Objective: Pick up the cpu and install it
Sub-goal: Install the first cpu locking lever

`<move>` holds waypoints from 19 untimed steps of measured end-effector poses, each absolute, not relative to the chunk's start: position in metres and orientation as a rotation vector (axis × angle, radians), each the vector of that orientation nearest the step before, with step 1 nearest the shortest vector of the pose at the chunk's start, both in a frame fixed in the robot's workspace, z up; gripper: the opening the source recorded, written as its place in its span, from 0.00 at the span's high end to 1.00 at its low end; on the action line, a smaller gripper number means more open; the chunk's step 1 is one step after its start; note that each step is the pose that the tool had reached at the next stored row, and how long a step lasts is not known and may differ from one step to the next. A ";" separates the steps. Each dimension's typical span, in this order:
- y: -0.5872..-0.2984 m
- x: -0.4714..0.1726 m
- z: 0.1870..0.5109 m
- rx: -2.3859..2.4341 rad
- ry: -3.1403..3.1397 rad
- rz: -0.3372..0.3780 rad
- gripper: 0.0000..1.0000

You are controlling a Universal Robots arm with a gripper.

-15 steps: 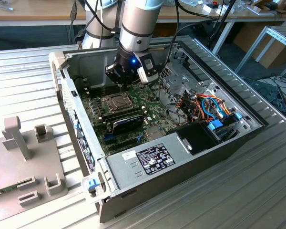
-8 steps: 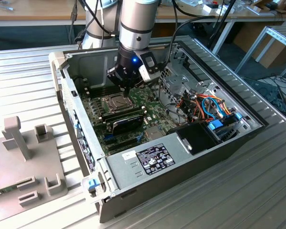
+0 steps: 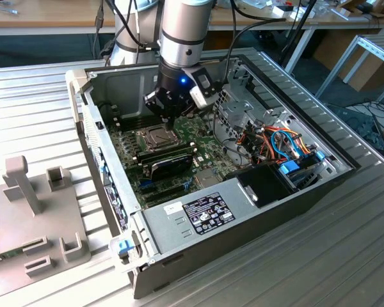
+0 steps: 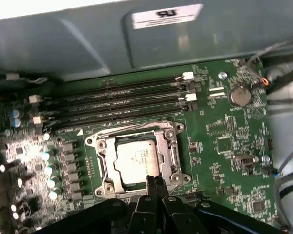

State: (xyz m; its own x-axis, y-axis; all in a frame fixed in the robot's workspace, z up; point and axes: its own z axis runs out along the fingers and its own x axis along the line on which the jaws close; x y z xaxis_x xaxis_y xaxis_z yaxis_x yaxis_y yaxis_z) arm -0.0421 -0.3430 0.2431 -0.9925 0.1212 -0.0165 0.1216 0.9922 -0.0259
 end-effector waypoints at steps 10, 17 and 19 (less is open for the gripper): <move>-0.343 -0.042 0.243 -0.073 3.123 -0.040 0.89; -0.343 -0.051 0.243 -0.073 3.123 -0.040 0.89; -0.343 -0.054 0.243 -0.073 3.123 -0.040 0.89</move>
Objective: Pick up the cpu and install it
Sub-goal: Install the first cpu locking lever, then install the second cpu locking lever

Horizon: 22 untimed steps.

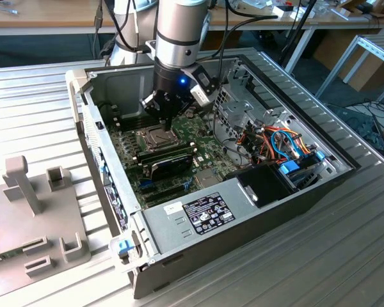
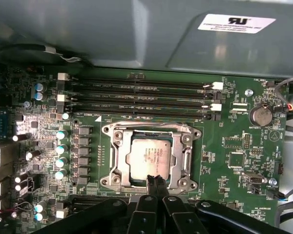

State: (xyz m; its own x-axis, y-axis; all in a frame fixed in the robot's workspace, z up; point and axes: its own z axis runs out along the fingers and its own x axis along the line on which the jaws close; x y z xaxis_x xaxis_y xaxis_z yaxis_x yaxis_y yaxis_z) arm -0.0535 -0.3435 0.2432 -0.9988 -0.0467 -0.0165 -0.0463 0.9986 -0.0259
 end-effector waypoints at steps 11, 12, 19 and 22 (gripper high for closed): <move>-0.344 -0.054 0.243 -0.073 3.123 -0.040 0.89; -0.344 -0.054 0.243 -0.073 3.123 -0.040 0.89; -0.343 -0.054 0.248 -0.073 3.123 -0.040 0.89; -0.343 -0.054 0.249 -0.073 3.123 -0.040 0.89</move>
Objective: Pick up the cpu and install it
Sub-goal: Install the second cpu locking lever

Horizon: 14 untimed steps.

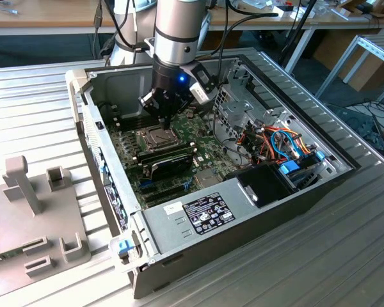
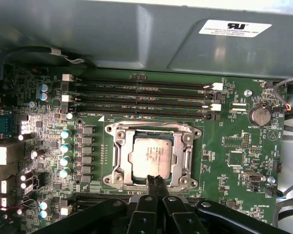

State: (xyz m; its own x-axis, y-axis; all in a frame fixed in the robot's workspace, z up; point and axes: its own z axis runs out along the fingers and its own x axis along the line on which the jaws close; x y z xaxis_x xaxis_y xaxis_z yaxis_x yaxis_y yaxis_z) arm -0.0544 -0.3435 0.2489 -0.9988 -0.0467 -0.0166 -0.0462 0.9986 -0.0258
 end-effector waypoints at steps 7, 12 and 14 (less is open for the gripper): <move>-0.344 -0.054 0.249 -0.073 3.123 -0.040 0.89; -0.344 -0.054 0.250 -0.073 3.123 -0.040 0.89; -0.344 -0.054 0.250 -0.073 3.123 -0.040 0.89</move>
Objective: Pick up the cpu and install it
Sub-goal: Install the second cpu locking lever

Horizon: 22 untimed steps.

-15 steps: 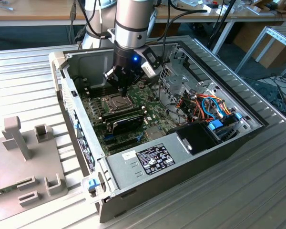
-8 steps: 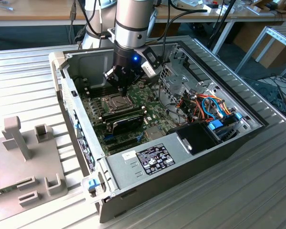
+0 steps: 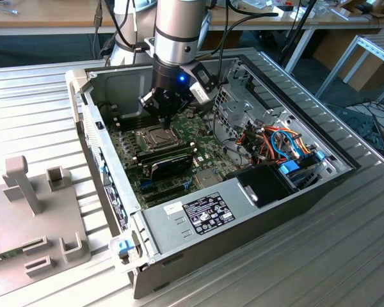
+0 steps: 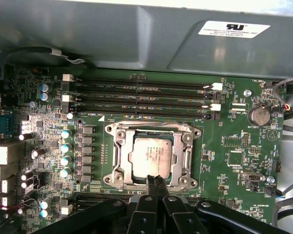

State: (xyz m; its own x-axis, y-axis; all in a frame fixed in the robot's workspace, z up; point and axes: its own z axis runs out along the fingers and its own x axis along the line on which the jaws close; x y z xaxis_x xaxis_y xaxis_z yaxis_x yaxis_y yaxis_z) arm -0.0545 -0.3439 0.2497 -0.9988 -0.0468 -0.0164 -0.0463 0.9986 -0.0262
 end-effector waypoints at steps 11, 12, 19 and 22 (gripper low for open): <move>-0.364 -0.054 0.250 -0.073 3.123 -0.039 0.89; -0.364 -0.054 0.249 -0.073 3.123 -0.039 0.89; -0.364 -0.058 0.249 -0.073 3.123 -0.039 0.89; -0.364 -0.063 0.247 -0.073 3.123 -0.039 0.89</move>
